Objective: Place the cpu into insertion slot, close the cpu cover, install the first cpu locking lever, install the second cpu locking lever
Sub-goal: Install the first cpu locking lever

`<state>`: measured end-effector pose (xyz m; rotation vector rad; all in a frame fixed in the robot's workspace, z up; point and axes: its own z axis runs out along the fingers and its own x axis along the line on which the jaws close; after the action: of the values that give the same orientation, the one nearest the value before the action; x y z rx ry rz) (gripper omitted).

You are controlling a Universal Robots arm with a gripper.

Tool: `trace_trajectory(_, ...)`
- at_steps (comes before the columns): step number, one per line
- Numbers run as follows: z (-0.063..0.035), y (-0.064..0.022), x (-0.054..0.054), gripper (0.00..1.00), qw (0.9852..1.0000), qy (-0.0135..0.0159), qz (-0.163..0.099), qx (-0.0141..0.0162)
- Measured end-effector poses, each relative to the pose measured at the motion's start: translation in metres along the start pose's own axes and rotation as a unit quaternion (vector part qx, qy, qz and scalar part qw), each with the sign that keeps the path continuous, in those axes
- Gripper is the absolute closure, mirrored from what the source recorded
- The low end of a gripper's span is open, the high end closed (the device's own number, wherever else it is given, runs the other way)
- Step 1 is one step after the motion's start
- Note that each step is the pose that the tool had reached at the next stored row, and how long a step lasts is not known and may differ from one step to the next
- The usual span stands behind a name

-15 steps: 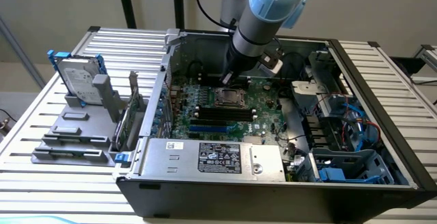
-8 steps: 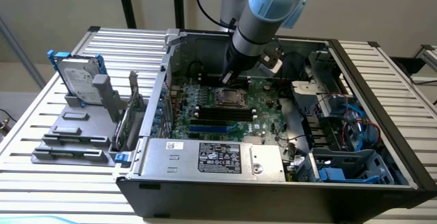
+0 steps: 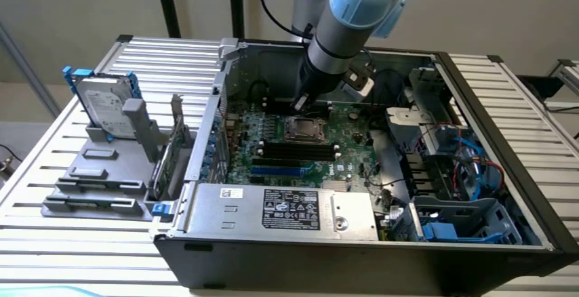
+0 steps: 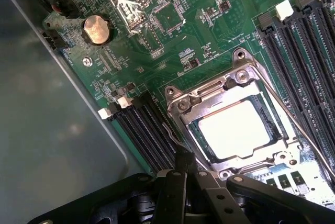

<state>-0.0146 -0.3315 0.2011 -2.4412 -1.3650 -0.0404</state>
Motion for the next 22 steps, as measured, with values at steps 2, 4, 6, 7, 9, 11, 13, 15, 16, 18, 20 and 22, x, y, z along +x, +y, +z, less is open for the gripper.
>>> trace_trajectory(2, 0.0, 0.0004, 0.0003, 0.89, 1.0, 0.0, 0.0, 0.0)
trace_trajectory(4, -0.0001, 0.001, 0.0006, 0.89, 1.0, 0.0, 0.0, 0.0)
trace_trajectory(6, -0.0001, 0.0016, 0.0011, 0.89, 1.0, 0.0, 0.0, 0.0)
trace_trajectory(7, -0.0002, 0.002, 0.0013, 0.89, 1.0, 0.0, 0.0, 0.0001)
trace_trajectory(9, -0.0003, 0.0029, 0.0018, 0.89, 1.0, 0.0, 0.0, 0.0001)
trace_trajectory(11, -0.0003, 0.0039, 0.0024, 0.89, 1.0, -0.0001, 0.0, 0.0001)
trace_trajectory(13, -0.0003, 0.0047, 0.0028, 0.89, 1.0, -0.0002, -0.001, 0.0001)
trace_trajectory(15, 0.0, 0.0053, 0.0031, 0.89, 1.0, -0.0002, -0.001, 0.0002)
trace_trajectory(16, 0.0002, 0.0057, 0.0033, 0.89, 1.0, -0.0003, -0.001, 0.0002)
trace_trajectory(18, 0.0006, 0.0065, 0.0036, 0.89, 1.0, -0.0003, -0.001, 0.0003)
trace_trajectory(20, 0.001, 0.007, 0.0037, 0.89, 1.0, -0.0004, -0.001, 0.0003)
trace_trajectory(22, 0.0014, 0.0074, 0.0038, 0.89, 1.0, -0.0005, -0.002, 0.0004)
